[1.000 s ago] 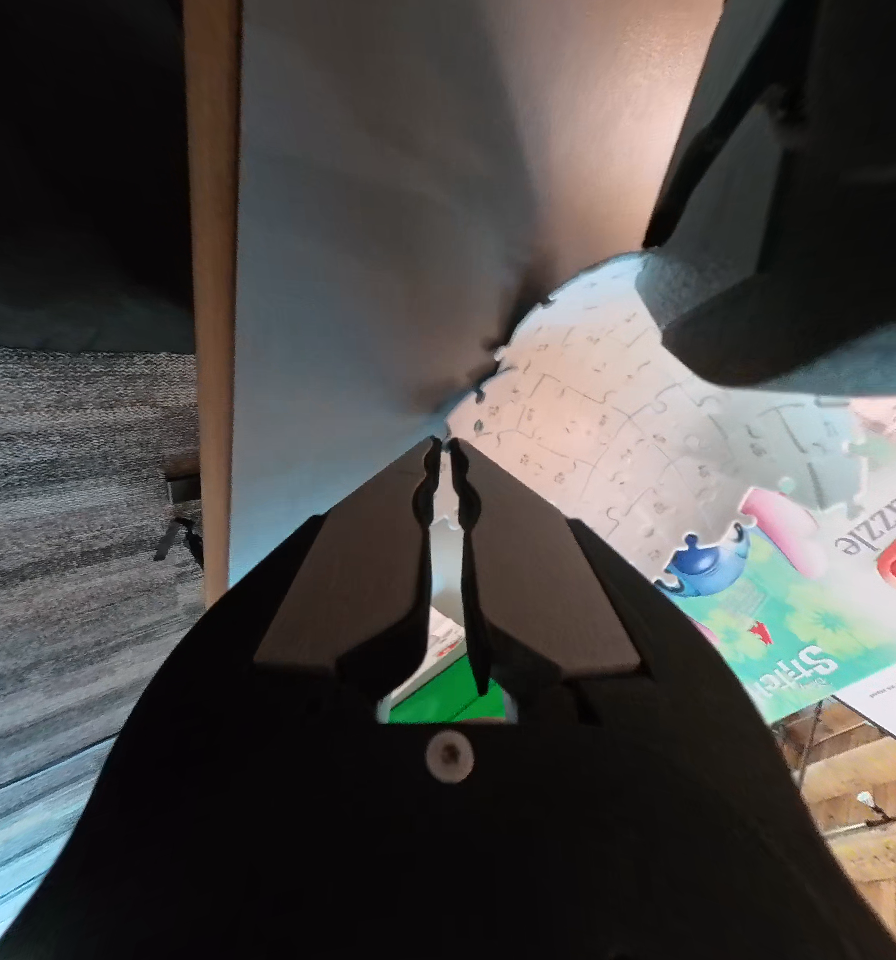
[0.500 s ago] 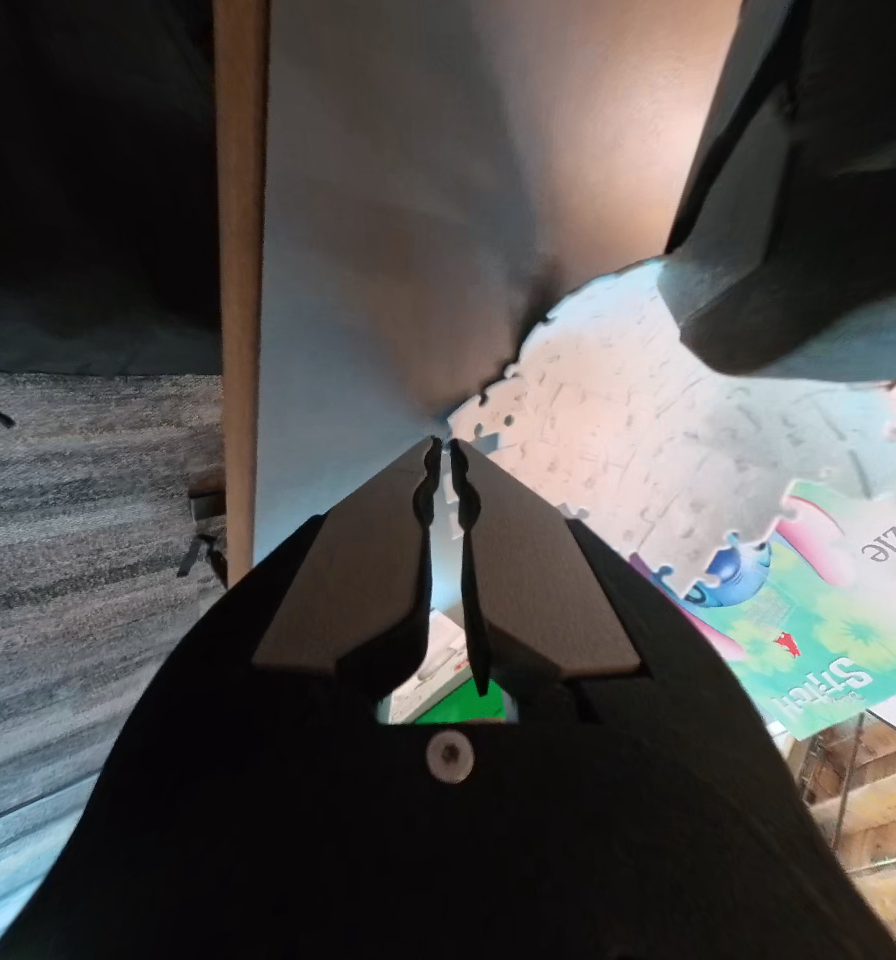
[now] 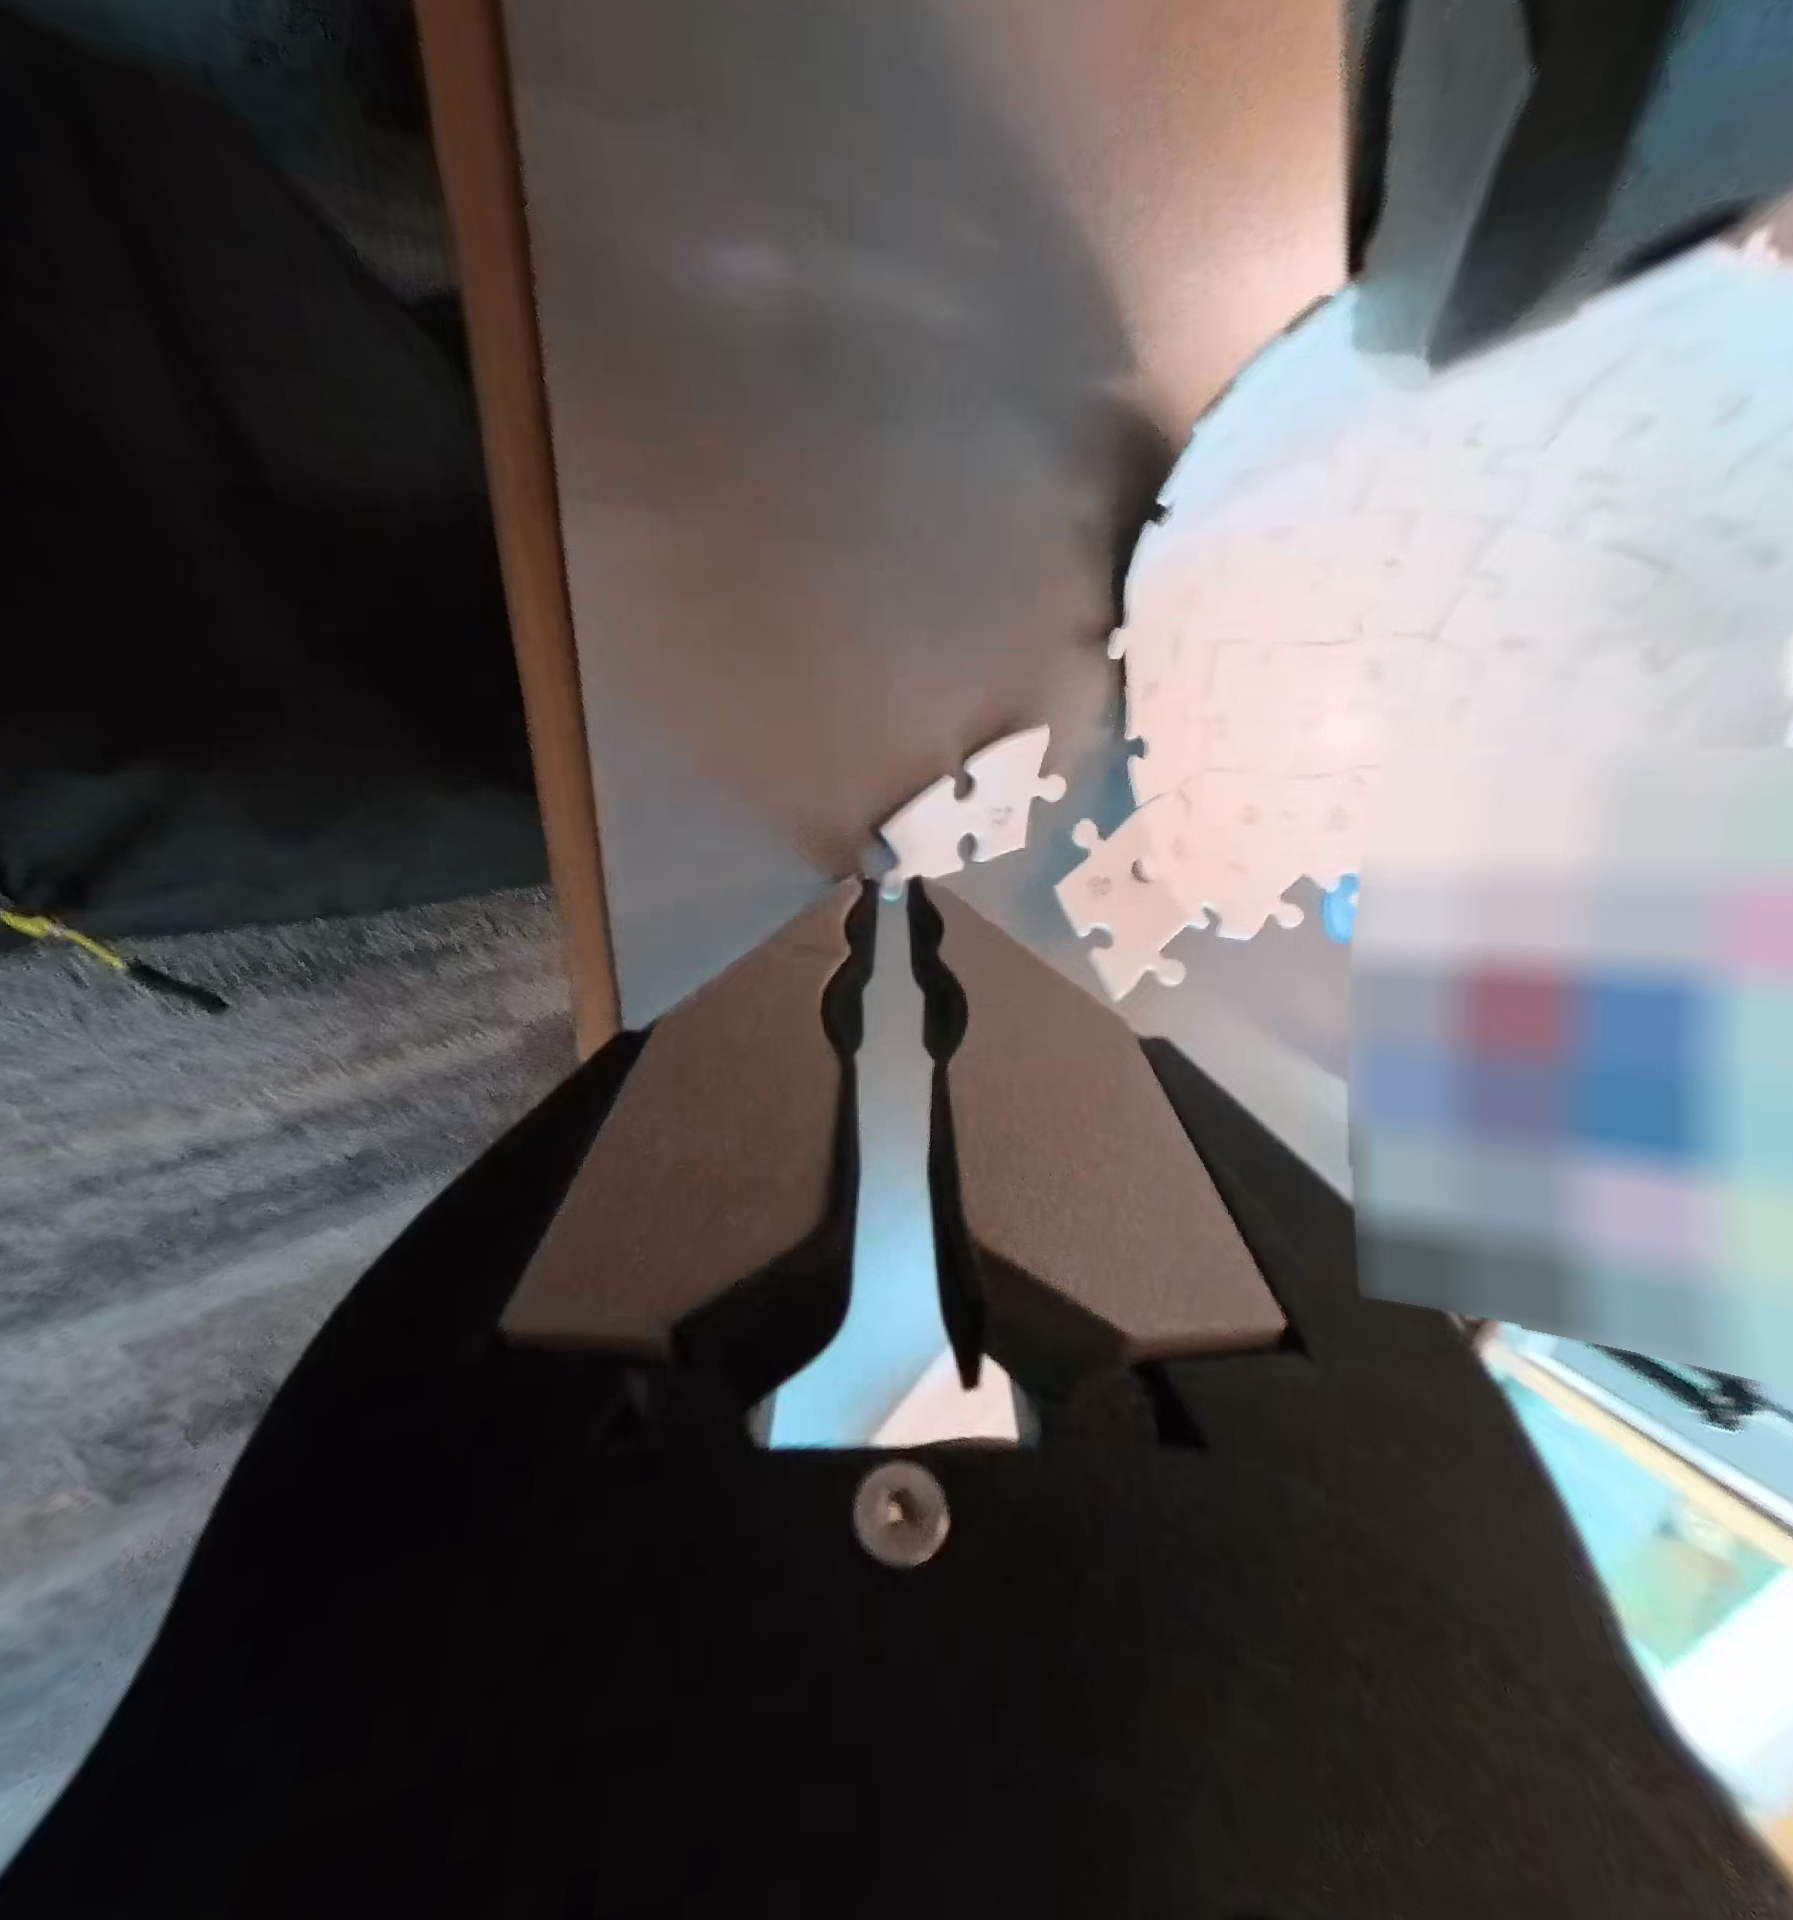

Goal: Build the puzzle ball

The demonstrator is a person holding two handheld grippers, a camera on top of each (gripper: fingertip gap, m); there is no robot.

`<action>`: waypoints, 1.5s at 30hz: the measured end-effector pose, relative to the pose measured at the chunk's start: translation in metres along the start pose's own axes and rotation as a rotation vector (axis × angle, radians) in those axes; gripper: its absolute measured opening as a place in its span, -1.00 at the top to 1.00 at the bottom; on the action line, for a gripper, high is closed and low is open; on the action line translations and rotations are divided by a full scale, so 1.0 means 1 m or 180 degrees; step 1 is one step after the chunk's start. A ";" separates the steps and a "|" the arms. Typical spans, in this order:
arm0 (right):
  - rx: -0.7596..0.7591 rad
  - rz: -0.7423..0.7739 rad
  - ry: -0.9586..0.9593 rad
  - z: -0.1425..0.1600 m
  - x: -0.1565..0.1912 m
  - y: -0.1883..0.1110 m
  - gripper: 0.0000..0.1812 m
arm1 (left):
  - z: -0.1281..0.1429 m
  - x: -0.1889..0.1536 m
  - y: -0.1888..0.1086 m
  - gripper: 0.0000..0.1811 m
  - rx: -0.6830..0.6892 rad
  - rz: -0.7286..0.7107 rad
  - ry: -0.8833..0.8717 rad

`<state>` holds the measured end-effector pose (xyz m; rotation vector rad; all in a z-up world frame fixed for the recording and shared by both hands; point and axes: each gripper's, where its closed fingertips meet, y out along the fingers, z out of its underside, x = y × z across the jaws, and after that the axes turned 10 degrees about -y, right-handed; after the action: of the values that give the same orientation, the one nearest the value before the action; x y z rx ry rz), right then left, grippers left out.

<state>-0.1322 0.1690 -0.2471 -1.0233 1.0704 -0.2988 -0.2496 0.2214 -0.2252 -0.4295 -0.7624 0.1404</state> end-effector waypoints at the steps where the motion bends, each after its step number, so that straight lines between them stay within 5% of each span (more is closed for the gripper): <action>1: -0.0088 0.0010 0.0146 -0.001 0.000 -0.001 0.97 | 0.000 -0.001 -0.001 1.00 0.0003 0.0012 -0.0039; 5: -0.0506 0.0019 0.1154 -0.001 -0.003 -0.012 0.66 | -0.001 -0.004 -0.004 1.00 0.0003 0.0048 -0.0113; 10: -0.1199 0.0168 0.3130 0.002 -0.014 -0.021 0.82 | -0.002 -0.007 -0.007 1.00 0.0007 0.0074 -0.0091; 14: -0.1309 0.0255 0.3907 0.005 -0.013 -0.012 0.68 | -0.002 -0.008 -0.008 1.00 0.0025 0.0082 -0.0073; 17: -0.1048 0.0288 0.3920 0.002 -0.008 0.002 0.54 | 0.000 -0.008 -0.008 1.00 0.0054 0.0087 0.0009; 29: -0.1027 0.0529 0.3929 0.003 -0.014 0.006 0.86 | 0.002 -0.003 -0.013 1.00 0.0286 0.0186 0.0248; 40: -0.1301 0.0311 0.3548 -0.004 -0.010 0.005 0.86 | 0.000 -0.002 -0.016 1.00 0.0314 0.0287 0.0300; 45: -0.1188 0.0610 0.3375 -0.001 -0.018 0.000 0.87 | -0.001 0.000 -0.016 1.00 0.0354 0.0313 0.0414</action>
<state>-0.1422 0.1800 -0.2372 -1.0817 2.2315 -0.5186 -0.2494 0.2064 -0.2192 -0.3668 -0.6028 0.2434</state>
